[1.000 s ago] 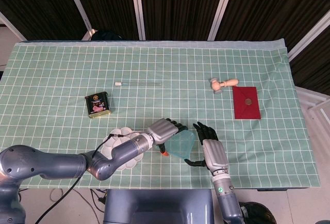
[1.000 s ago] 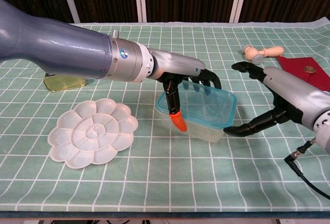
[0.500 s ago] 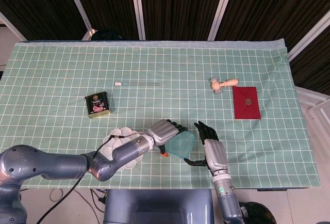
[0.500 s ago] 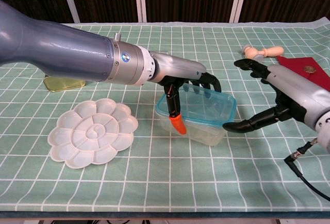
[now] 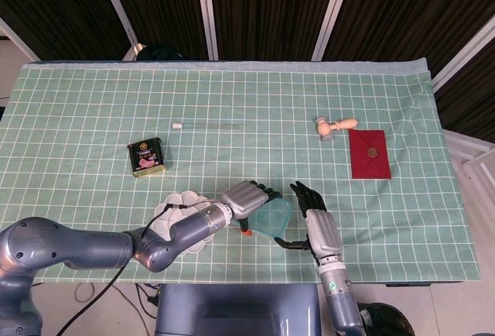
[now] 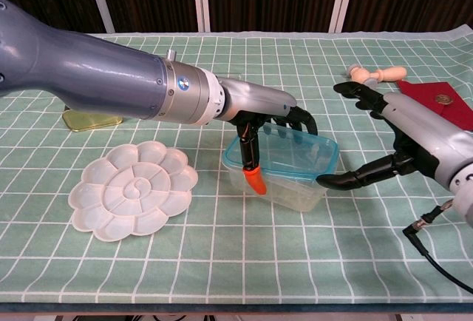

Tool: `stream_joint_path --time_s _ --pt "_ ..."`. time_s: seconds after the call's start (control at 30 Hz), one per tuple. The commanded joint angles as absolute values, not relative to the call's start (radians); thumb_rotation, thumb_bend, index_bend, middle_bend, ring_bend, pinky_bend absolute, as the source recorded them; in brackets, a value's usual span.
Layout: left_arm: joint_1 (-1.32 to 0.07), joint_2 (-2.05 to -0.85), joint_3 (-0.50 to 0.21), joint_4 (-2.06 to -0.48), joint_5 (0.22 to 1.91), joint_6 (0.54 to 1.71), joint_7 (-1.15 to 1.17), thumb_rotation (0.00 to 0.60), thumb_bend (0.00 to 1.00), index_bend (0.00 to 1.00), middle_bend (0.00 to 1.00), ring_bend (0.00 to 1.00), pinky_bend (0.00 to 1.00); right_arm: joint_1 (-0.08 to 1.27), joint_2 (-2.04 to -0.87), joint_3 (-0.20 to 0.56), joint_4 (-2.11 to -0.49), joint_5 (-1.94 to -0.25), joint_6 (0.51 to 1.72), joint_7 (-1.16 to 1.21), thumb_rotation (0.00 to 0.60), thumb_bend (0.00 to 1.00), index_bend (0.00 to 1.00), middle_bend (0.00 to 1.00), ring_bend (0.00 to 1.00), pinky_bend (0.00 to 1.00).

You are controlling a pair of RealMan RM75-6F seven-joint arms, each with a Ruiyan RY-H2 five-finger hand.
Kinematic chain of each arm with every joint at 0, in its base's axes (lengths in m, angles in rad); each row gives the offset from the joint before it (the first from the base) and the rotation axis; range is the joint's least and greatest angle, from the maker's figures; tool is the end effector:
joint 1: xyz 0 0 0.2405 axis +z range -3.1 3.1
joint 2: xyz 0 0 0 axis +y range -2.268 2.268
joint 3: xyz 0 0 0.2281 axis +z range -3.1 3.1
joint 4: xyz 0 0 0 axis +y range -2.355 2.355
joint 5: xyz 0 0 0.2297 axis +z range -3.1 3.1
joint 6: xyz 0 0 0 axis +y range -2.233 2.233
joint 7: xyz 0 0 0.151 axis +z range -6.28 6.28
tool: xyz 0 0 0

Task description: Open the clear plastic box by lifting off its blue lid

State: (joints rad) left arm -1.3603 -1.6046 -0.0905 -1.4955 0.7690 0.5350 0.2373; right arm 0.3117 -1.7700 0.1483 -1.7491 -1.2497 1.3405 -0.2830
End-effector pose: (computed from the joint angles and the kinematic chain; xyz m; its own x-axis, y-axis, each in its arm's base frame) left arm 0.0211 0.3096 -0.1179 0.5968 0.5556 0.5789 0.7294 -0.6764 -0.1027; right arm -0.1112 -0.2224 -0.0442 -0.1145 -0.1964 0.9738 -0.9906 -0.0512 -0.1268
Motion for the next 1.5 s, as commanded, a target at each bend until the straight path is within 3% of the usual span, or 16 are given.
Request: stream_joint_path --time_s 0.03,0.2,0.33,0.7,0.93,1.5 --pt "-1.357 -1.607 -0.1 -1.498 0.755 0.532 0.218 0.6 0.15 0.32 0.34 0.34 0.46 0.316 -1.767 0.126 -1.708 -1.311 1.348 -0.263 0.6 0.21 0.0 0.0 0.0 0.0" --pt "-1.356 -1.607 -0.108 -1.499 0.736 0.524 0.195 0.6 0.15 0.3 0.32 0.32 0.45 0.316 -1.774 0.097 -1.637 -1.391 1.365 -0.216 0.6 0.21 0.0 0.0 0.0 0.0" --pt "-1.359 -1.603 -0.103 -1.501 0.737 0.525 0.198 0.6 0.15 0.27 0.28 0.27 0.42 0.313 -1.782 0.1 -1.622 -1.396 1.368 -0.193 0.6 0.21 0.0 0.0 0.0 0.0" --pt "-1.371 -1.601 -0.081 -1.502 0.73 0.526 0.214 0.6 0.15 0.26 0.27 0.27 0.41 0.313 -1.799 0.121 -1.616 -1.378 1.365 -0.188 0.6 0.21 0.0 0.0 0.0 0.0" --pt "-1.377 -1.605 -0.075 -1.498 0.725 0.53 0.217 0.6 0.08 0.25 0.25 0.25 0.39 0.327 -1.811 0.134 -1.598 -1.386 1.358 -0.205 0.6 0.21 0.0 0.0 0.0 0.0" --pt "-1.389 -1.587 -0.07 -1.5 0.708 0.499 0.199 0.6 0.05 0.17 0.19 0.2 0.34 0.335 -1.829 0.105 -1.475 -1.464 1.373 -0.161 0.6 0.22 0.0 0.0 0.0 0.0"
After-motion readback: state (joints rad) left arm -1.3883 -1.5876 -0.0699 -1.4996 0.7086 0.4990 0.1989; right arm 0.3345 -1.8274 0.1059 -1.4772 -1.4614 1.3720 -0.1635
